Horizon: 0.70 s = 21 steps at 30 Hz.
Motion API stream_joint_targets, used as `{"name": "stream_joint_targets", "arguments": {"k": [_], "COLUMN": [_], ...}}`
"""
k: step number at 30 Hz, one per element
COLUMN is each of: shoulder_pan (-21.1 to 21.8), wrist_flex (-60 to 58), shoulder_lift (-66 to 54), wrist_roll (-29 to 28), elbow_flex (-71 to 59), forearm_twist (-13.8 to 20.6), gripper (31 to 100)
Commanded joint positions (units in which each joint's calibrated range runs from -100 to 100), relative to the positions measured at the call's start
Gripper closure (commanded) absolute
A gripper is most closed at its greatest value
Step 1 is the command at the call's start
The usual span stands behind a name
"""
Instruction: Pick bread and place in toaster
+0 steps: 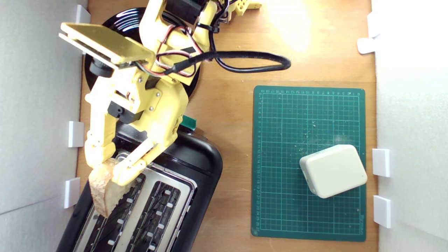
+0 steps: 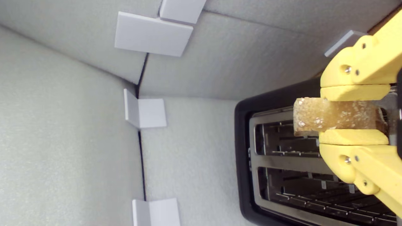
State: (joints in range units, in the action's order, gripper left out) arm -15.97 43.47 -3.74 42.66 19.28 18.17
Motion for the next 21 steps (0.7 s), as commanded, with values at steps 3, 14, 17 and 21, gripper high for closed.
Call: {"name": "stream_joint_targets", "arguments": {"k": [3, 14, 17, 21], "shoulder_pan": [-0.4, -0.4, -0.2, -0.1], "wrist_flex": [-1.6, -1.7, -1.9, -4.9], "shoulder_lift": [0.7, 4.6, 5.7, 7.7], "wrist_roll": [-0.2, -0.2, -0.1, -0.2], "elbow_flex": [3.2, 3.2, 3.3, 3.3], "forearm_twist": [-0.2, -0.2, -0.2, -0.2], "gripper": [77.9, 77.9, 77.9, 77.9]}}
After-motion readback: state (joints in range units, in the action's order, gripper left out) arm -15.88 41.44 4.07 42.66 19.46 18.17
